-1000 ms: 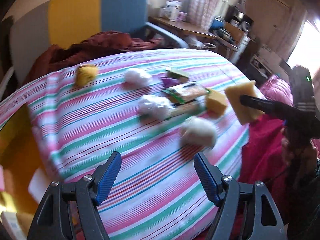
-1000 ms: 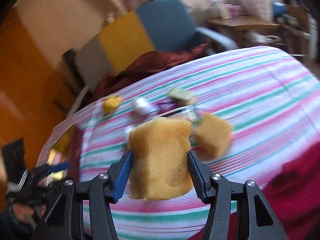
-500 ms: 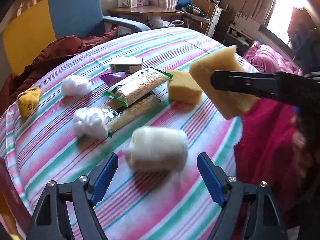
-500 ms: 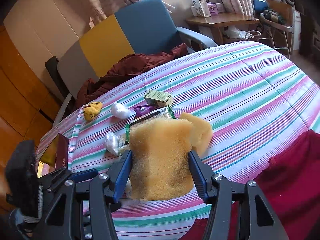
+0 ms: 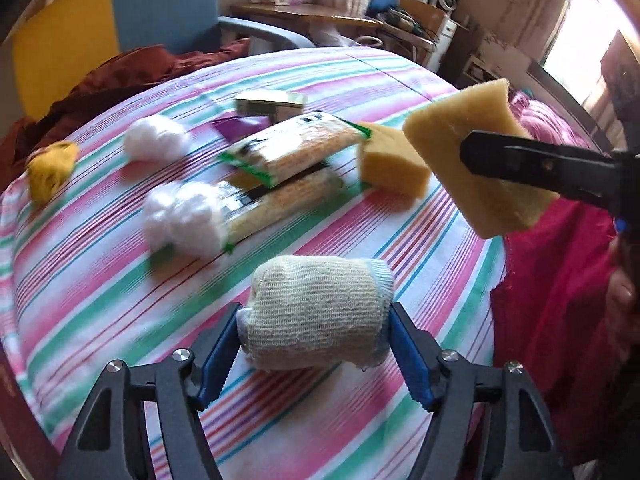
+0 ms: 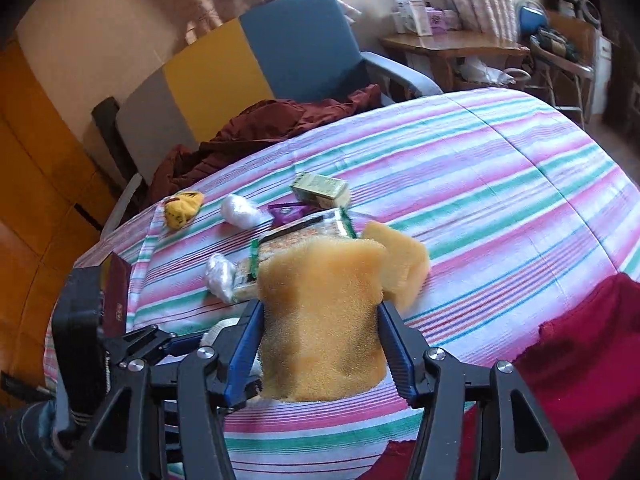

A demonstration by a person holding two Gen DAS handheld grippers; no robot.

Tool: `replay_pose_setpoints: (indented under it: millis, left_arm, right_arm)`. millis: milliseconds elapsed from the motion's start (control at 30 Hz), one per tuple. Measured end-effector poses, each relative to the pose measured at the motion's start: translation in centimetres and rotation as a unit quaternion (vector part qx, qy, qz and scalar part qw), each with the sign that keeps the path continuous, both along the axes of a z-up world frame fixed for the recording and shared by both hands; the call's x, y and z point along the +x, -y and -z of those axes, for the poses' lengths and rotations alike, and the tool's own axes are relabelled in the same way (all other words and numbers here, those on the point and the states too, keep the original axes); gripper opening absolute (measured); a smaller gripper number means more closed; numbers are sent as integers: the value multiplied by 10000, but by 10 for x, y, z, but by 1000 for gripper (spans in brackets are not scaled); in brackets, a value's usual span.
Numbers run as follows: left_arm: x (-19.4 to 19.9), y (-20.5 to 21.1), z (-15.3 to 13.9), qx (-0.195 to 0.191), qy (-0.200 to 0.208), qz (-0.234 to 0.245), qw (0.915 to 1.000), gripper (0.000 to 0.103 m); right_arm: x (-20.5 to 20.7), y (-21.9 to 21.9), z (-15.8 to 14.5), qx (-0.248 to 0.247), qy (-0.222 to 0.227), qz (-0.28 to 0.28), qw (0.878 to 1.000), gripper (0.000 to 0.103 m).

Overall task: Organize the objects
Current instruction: 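Grasp a second yellow sponge with the right tool while the left grasps a white sock roll, then carry sponge and sock roll over the tray and open both tools to release them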

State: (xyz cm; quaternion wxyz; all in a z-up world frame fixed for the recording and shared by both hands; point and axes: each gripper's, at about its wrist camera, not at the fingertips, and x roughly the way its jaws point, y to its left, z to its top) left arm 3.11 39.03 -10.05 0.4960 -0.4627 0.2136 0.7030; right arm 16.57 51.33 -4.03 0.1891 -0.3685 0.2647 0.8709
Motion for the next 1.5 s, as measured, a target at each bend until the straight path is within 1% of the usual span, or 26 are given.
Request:
replay_pose_setpoints:
  millis: [133,233,333,433,533,633,767,933,1033,1200,1367,1500]
  left_arm:
    - [-4,30,-14,69,-81,-327,9994,72]
    - [-6,56,-30,192,-214,-606,9977,72]
    - [-10,74,-42,300,-351,-830,9955,72]
    - [-15,95,-55,438,-456,-1072,9922,72]
    - [-20,113,-63,498,-578,-1263,9891,72]
    - [-25,135,-72,612,-594,-1479,9853,72]
    - [-35,170,-81,761,-588,-1866,9777,72]
    - [-47,217,-84,886,-542,-2398,9653,72]
    - [-55,249,-83,944,-490,-2794,9543,72]
    - [-65,303,-84,1066,-429,-3417,9327,72]
    - [-68,347,-84,1204,-378,-3829,9151,72]
    - [-70,373,-82,1337,-298,-4088,9023,72]
  right_arm:
    - [-8,12,0,89,35,-290,9995,59]
    - [-12,21,2,157,85,-434,9989,59]
    - [-17,29,4,217,151,-560,9981,59]
    - [-22,36,7,271,212,-674,9971,58]
    - [-26,45,8,299,244,-783,9962,58]
    - [-32,56,10,318,291,-924,9948,58]
    - [-42,76,8,314,293,-1133,9926,58]
    - [-65,110,1,220,137,-1488,9885,58]
    - [-81,136,-5,199,25,-1781,9838,58]
    - [-109,181,-13,148,-121,-2300,9730,58]
    - [-131,221,-17,123,-179,-2758,9610,58]
    - [-147,252,-19,169,-183,-3108,9501,58]
